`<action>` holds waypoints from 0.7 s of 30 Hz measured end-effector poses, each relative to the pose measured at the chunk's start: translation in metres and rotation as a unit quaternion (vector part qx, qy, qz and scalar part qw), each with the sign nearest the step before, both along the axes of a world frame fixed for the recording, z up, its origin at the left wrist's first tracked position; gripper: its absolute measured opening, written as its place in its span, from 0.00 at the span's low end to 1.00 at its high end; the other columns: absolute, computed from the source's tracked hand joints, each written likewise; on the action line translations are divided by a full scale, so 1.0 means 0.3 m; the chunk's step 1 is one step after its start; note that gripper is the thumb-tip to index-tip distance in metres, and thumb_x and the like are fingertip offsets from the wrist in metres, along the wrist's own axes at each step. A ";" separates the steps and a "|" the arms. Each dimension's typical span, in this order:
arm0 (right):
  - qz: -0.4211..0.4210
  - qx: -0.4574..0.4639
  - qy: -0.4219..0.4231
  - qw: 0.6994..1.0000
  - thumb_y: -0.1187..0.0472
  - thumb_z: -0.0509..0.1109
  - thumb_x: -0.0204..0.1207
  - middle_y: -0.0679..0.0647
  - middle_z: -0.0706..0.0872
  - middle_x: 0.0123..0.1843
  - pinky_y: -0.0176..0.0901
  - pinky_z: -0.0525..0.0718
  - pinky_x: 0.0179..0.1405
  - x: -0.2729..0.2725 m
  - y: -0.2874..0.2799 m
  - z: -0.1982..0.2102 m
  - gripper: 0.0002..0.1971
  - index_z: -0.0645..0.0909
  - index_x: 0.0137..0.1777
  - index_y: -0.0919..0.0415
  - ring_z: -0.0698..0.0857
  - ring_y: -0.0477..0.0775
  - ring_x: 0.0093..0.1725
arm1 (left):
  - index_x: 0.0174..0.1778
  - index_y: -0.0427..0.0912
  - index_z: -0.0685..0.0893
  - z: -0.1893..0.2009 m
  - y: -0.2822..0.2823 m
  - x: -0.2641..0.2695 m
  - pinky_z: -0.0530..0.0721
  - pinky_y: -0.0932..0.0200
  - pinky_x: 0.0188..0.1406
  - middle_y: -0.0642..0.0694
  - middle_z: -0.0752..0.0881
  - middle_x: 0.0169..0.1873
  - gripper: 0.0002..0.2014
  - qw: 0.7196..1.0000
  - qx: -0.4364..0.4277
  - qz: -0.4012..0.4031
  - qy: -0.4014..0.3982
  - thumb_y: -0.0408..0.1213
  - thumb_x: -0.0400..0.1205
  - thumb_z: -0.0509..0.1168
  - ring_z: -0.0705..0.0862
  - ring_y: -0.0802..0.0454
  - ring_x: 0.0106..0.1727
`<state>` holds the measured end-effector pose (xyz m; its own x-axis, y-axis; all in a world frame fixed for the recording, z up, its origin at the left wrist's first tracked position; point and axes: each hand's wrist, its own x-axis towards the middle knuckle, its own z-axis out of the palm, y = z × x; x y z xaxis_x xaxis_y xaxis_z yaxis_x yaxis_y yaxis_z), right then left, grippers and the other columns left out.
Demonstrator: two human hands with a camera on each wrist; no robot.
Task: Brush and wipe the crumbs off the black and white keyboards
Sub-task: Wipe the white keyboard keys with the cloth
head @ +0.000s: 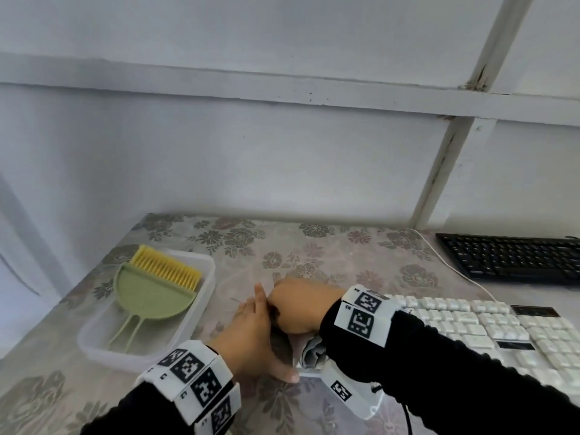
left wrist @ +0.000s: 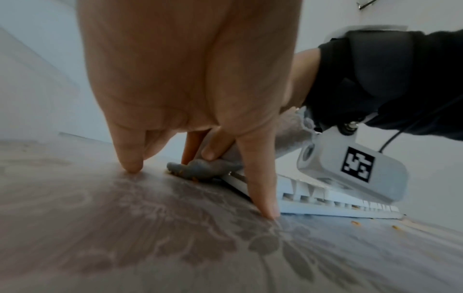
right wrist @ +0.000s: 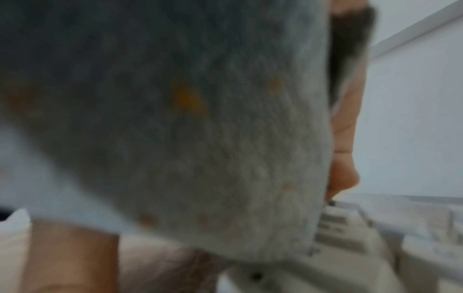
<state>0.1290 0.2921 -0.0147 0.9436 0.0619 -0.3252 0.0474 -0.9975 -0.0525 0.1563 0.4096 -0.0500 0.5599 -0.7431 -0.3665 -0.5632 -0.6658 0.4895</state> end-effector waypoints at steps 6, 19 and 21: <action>0.016 0.039 0.002 0.999 0.63 0.63 0.79 0.62 0.77 0.46 0.50 0.78 0.44 -0.071 0.020 0.002 0.11 0.81 0.54 0.69 0.78 0.60 0.41 | 0.73 0.34 0.20 0.005 0.000 -0.009 0.59 0.46 0.79 0.38 0.54 0.79 0.73 1.000 0.005 0.017 -0.019 0.58 0.62 0.78 0.54 0.39 0.81; 0.042 0.068 0.009 0.997 0.61 0.64 0.78 0.66 0.82 0.46 0.53 0.83 0.41 -0.178 0.066 -0.007 0.12 0.83 0.53 0.69 0.82 0.64 0.44 | 0.77 0.33 0.26 0.069 0.057 -0.047 0.51 0.51 0.82 0.38 0.46 0.82 0.68 0.994 0.087 -0.004 -0.059 0.57 0.66 0.76 0.45 0.43 0.83; 0.043 0.081 0.007 0.996 0.62 0.63 0.78 0.65 0.82 0.44 0.53 0.83 0.43 -0.198 0.072 -0.001 0.13 0.84 0.53 0.69 0.82 0.65 0.46 | 0.79 0.36 0.30 0.074 0.070 -0.045 0.51 0.53 0.82 0.41 0.47 0.82 0.62 0.994 0.089 -0.013 -0.064 0.52 0.70 0.75 0.46 0.44 0.83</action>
